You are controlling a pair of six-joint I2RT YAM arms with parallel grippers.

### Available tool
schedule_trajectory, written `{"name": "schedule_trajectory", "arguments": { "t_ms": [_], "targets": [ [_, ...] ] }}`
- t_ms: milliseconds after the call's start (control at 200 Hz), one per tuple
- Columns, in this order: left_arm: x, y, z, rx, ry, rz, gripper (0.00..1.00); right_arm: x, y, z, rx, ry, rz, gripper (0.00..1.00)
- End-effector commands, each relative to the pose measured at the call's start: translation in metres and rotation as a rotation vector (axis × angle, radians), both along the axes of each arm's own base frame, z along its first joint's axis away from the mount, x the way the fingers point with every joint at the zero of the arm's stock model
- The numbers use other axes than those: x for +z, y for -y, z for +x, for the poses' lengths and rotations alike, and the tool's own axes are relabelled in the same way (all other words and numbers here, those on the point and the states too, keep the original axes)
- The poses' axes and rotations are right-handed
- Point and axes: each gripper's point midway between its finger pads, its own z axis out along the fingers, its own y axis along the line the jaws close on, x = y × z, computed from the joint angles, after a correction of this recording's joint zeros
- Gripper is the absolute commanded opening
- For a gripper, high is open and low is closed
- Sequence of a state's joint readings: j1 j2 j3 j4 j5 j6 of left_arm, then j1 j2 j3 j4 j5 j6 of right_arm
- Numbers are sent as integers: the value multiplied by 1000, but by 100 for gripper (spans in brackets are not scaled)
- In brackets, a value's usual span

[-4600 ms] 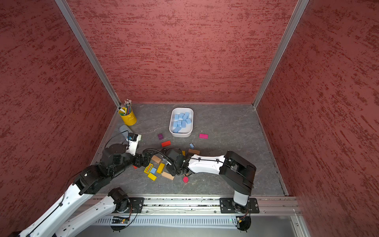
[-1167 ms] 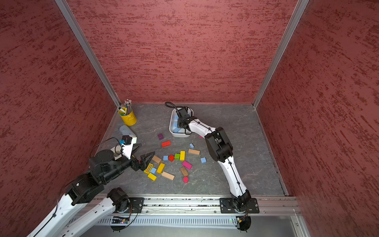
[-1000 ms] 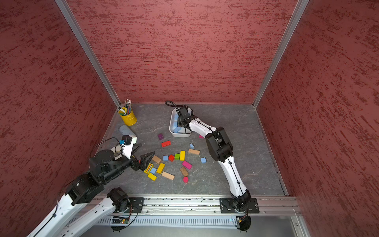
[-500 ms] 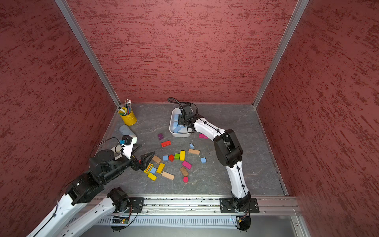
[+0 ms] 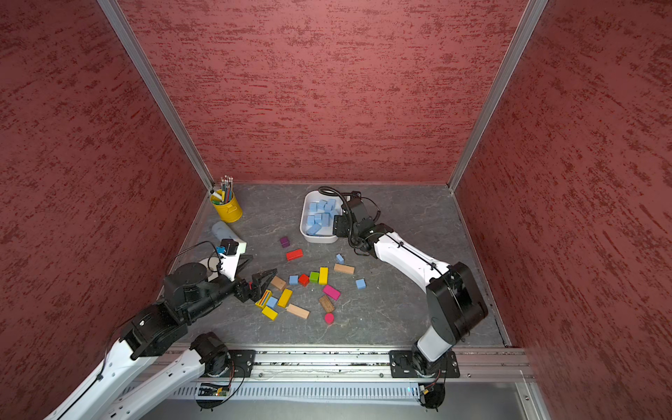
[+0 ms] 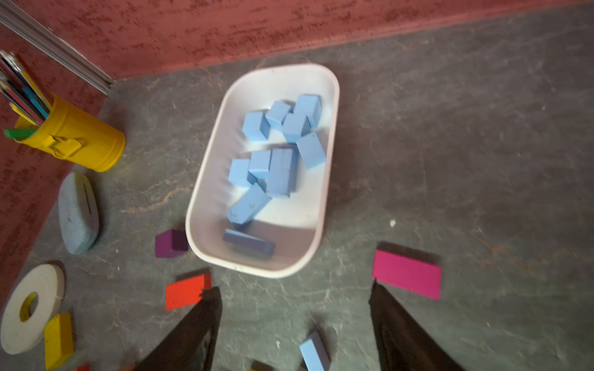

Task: Pick out the blue building blocks
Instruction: Place the building block in the storage box, then pick up the building block from the center of the board.

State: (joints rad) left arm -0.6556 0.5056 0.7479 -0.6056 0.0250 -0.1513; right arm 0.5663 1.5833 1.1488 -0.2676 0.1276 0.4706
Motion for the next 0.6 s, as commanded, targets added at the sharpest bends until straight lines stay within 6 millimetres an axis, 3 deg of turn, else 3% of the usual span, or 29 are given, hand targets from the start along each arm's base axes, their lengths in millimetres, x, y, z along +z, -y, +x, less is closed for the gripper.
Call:
{"name": "schedule_trajectory", "arguments": {
  "t_ms": [0,190,596],
  "targets": [
    [3,2,0,-12,10,-3,100,-5,11,-14,-1,-16,-13,74],
    [2,3,1,-12,7,0,100,-39,12,-38,64,-100,-43,71],
    [1,3,2,-9,3,4,99,-82,-18,-52,167,-189,-115,59]
  ]
}}
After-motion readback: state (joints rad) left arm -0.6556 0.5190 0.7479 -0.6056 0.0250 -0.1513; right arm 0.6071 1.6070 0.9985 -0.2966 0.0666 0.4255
